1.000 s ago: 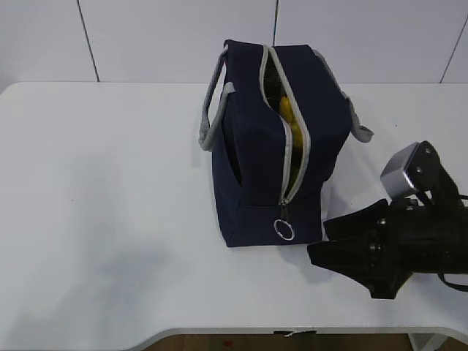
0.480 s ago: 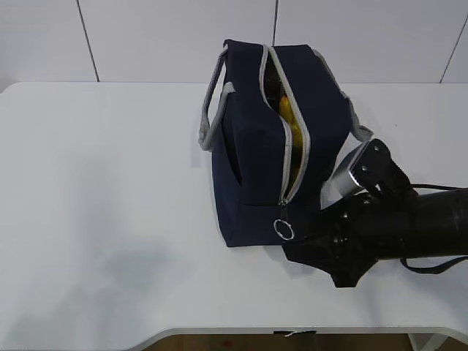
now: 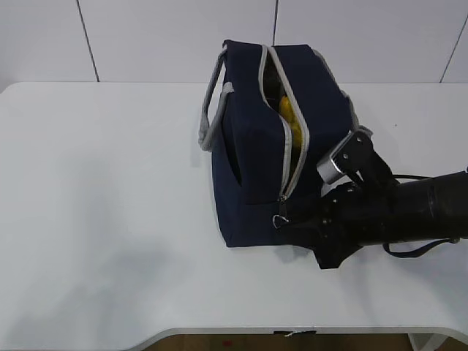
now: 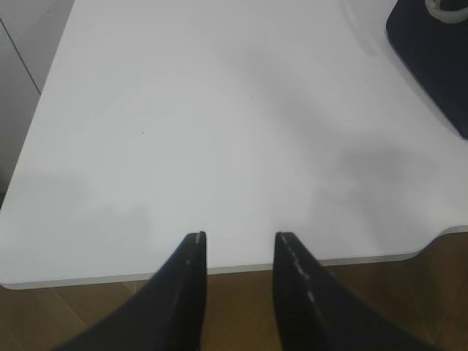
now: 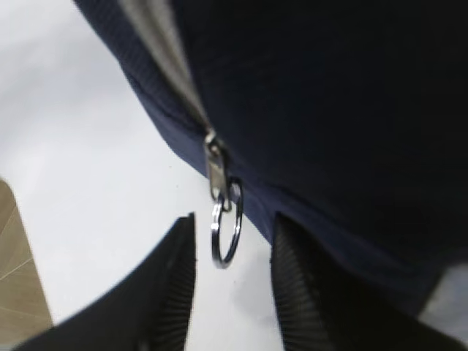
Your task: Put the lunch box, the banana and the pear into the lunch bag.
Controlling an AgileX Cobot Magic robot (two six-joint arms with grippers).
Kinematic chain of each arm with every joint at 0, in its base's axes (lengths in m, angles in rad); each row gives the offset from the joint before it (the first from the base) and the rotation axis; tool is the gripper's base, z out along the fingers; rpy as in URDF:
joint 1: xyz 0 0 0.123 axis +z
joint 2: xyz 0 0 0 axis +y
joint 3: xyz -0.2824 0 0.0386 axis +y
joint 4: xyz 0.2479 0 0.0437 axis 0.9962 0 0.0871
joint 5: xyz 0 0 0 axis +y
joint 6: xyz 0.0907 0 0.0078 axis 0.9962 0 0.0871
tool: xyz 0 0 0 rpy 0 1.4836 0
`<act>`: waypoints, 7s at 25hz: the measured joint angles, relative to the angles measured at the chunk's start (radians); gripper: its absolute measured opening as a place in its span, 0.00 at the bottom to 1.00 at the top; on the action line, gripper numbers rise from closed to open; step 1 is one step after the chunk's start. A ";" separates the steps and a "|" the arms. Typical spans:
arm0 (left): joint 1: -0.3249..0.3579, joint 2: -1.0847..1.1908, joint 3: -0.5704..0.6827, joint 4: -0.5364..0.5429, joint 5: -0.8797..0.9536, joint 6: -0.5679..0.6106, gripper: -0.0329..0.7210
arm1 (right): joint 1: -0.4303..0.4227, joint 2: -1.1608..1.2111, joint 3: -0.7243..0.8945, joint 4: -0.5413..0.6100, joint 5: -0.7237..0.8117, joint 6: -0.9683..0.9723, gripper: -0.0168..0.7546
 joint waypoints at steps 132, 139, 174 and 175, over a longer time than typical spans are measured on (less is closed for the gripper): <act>-0.419 1.659 -0.447 -1.643 -0.476 1.690 0.40 | 0.002 -0.106 -0.508 -0.362 0.028 0.499 0.03; -0.438 1.672 -0.448 -1.647 -0.476 1.690 0.18 | 0.002 -0.106 -0.508 -0.352 0.028 0.499 0.03; -0.438 1.673 -0.454 -1.506 -0.351 1.569 0.06 | 0.006 0.012 -0.727 -0.158 -0.090 0.503 0.03; -0.438 1.673 -0.454 -1.504 -0.347 1.567 0.06 | 0.006 0.020 -0.733 -0.156 -0.090 0.503 0.03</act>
